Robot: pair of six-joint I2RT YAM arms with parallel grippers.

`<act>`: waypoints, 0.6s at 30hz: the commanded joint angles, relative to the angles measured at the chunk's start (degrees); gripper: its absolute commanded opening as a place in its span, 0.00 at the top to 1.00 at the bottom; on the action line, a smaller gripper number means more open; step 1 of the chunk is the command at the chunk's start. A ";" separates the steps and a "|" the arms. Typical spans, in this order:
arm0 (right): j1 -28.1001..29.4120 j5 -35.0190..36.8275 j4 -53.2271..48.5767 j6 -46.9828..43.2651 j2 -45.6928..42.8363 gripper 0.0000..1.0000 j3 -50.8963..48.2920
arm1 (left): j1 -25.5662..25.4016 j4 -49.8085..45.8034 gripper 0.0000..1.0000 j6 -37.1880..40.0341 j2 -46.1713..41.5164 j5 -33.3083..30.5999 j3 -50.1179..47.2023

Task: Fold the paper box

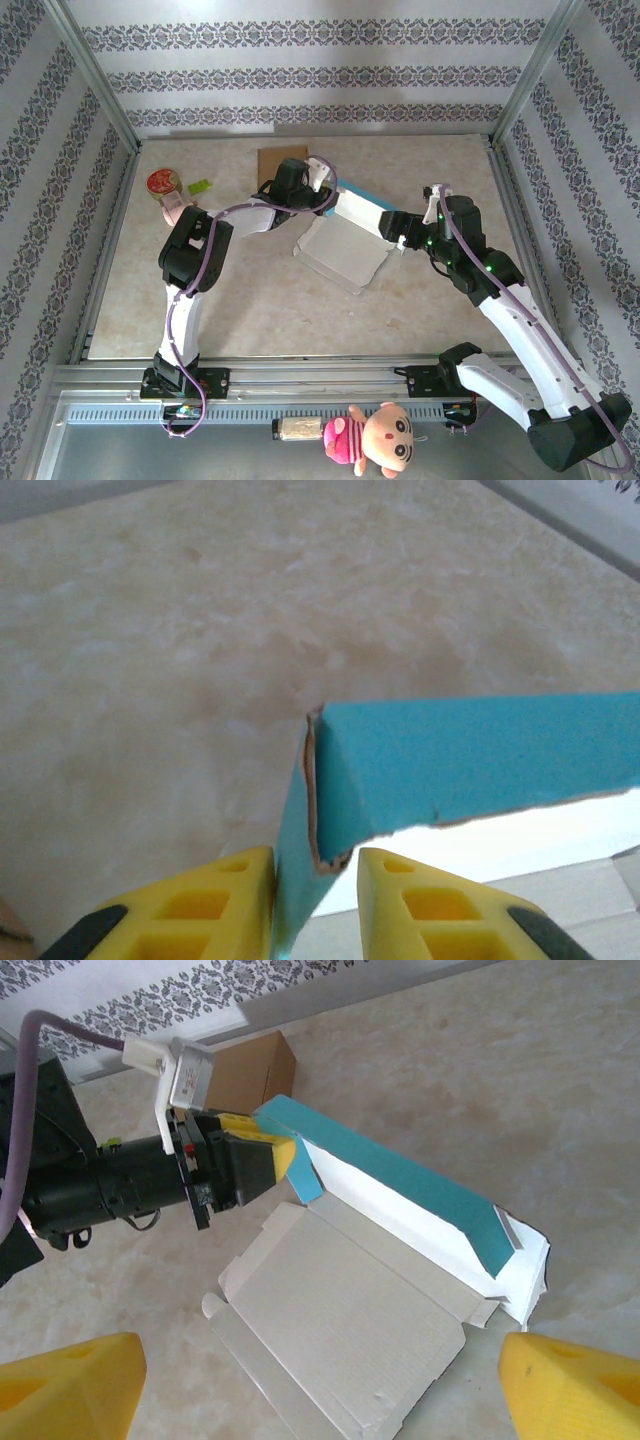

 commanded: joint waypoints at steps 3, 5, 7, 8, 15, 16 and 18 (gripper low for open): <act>-0.70 -0.71 -0.65 1.20 -1.18 0.08 -0.09 | -0.70 -1.45 0.85 1.35 0.73 0.85 3.22; -0.71 -0.42 -0.71 1.18 -1.59 0.08 -0.29 | -0.68 -1.36 0.92 1.51 0.79 0.98 3.34; -0.79 -0.24 -0.79 1.25 -1.81 0.08 -0.45 | -0.68 -1.45 0.99 2.05 0.84 0.81 3.45; -0.73 -0.25 -0.80 1.49 -1.84 0.08 -0.38 | -0.68 -1.37 1.00 2.32 0.79 0.53 3.37; -0.74 -0.06 -0.97 0.91 -1.47 0.08 0.45 | -1.55 1.75 1.00 4.90 -1.93 -7.79 -0.19; -0.77 0.18 -1.04 0.82 -1.47 0.08 0.39 | -2.06 2.54 1.00 5.26 -2.79 -10.77 -1.37; -0.78 0.38 -0.80 0.77 -1.47 0.08 0.28 | -3.25 4.31 1.00 5.42 -4.90 -18.21 -4.09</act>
